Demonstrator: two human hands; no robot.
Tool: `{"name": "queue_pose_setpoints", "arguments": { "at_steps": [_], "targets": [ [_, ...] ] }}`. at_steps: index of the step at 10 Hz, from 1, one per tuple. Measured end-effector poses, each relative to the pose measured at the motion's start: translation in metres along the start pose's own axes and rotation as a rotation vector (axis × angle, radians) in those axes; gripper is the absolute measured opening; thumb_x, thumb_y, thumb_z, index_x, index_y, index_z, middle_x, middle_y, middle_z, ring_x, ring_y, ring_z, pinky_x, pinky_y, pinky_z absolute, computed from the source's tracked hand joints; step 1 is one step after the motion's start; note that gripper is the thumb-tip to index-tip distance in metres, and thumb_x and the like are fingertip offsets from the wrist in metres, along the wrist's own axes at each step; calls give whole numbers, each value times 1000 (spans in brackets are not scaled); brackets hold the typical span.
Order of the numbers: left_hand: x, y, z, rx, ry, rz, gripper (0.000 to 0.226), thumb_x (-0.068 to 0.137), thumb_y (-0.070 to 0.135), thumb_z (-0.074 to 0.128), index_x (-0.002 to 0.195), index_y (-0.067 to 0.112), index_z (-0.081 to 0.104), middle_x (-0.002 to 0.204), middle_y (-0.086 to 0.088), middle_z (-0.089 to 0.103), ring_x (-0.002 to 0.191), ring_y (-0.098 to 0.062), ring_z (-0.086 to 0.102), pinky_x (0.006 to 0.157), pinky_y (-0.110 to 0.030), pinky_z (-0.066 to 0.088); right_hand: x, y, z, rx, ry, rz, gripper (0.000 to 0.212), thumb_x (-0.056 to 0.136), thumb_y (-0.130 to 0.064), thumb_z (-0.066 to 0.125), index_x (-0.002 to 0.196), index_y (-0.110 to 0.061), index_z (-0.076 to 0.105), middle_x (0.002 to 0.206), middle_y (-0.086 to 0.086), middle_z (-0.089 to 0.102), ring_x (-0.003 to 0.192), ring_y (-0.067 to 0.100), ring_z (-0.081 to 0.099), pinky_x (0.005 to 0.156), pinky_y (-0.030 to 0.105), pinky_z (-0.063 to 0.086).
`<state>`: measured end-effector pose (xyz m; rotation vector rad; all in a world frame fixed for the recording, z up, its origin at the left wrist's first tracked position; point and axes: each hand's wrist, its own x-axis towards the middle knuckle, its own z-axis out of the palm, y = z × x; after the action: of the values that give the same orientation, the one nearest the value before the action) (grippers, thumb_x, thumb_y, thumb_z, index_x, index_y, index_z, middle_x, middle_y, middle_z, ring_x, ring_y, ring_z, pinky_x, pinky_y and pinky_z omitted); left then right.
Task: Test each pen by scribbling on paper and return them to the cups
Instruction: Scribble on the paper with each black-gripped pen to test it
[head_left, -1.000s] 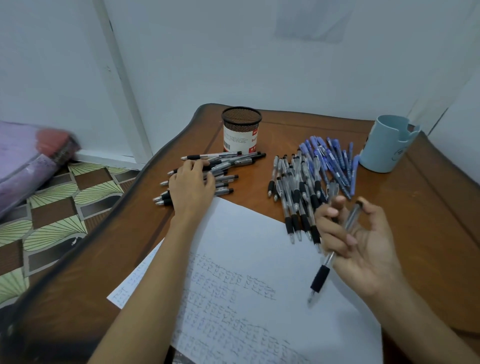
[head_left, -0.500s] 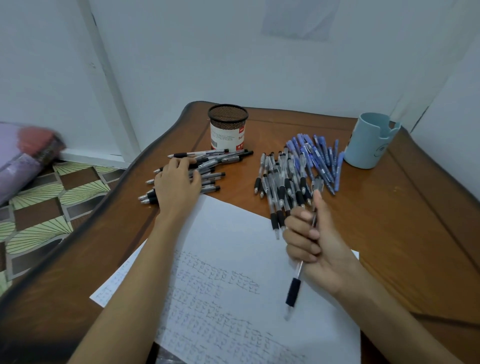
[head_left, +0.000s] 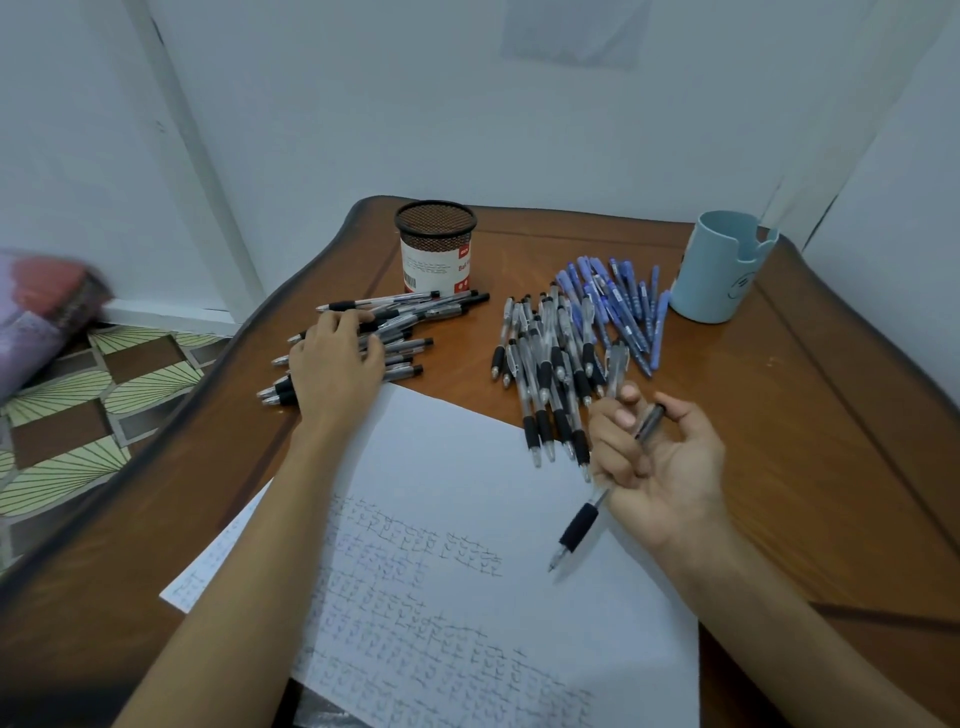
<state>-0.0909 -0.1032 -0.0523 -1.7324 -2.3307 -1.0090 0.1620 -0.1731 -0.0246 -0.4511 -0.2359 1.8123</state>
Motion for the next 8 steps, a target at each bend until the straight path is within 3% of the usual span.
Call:
{"name": "queue_pose_setpoints", "arguments": {
  "at_steps": [1, 2, 3, 4, 5, 6, 7, 8],
  "targets": [
    [0, 1, 0, -1, -2, -2, 30, 94, 19, 49, 122, 12, 58, 123, -11, 56, 114, -27, 50, 94, -42, 37, 0, -1, 5, -82, -23, 38, 24, 78, -27, 52, 60, -12, 49, 49, -4, 31, 31, 3, 28, 24, 12, 22],
    [0, 1, 0, 7, -10, -7, 31, 95, 20, 48, 123, 12, 57, 124, -11, 56, 114, -28, 50, 95, -42, 36, -1, 2, 8, -345, -94, 67, 35, 87, -26, 37, 61, -9, 53, 45, -3, 34, 36, 8, 37, 32, 17, 36],
    [-1, 1, -1, 5, -6, 4, 30, 95, 20, 48, 122, 12, 58, 124, -11, 56, 114, -28, 50, 94, -42, 36, -1, 12, 4, -756, -162, 14, 63, 97, -38, 16, 64, -7, 61, 42, 4, 37, 38, 15, 41, 41, 20, 40],
    [-1, 1, -2, 10, -14, 10, 31, 95, 21, 47, 123, 12, 57, 125, -11, 55, 115, -28, 49, 95, -42, 35, -2, 14, 6, -851, -188, 196, 71, 96, -53, 22, 69, -9, 71, 44, 6, 48, 38, 15, 48, 37, 19, 38],
    [0, 1, -3, 15, -22, 9, 31, 96, 22, 46, 124, 13, 56, 126, -11, 54, 116, -27, 48, 97, -42, 35, -8, 19, 7, -877, -280, 246, 40, 85, -47, 50, 83, -13, 72, 70, 5, 66, 55, 12, 59, 39, 18, 44],
    [0, 1, -3, 25, -21, 17, 32, 96, 23, 45, 124, 12, 55, 127, -11, 53, 116, -27, 48, 97, -42, 35, -9, 31, 3, -909, -260, 115, 19, 78, -12, 69, 69, -16, 53, 54, -4, 49, 45, 6, 45, 39, 16, 41],
    [-1, 2, -3, 36, -16, 19, 32, 96, 21, 44, 125, 12, 55, 128, -11, 53, 116, -28, 48, 99, -42, 33, -10, 37, 2, -949, -231, 47, 28, 90, -5, 55, 68, -14, 40, 46, -4, 37, 39, 8, 35, 35, 18, 35],
    [-2, 5, -3, 47, -6, 39, 32, 95, 19, 44, 124, 11, 54, 129, -12, 51, 118, -28, 47, 105, -44, 29, -13, 37, 3, -1024, -319, 62, 19, 95, -11, 46, 76, -13, 48, 54, 2, 52, 44, 14, 47, 39, 20, 40]
  ]
}}
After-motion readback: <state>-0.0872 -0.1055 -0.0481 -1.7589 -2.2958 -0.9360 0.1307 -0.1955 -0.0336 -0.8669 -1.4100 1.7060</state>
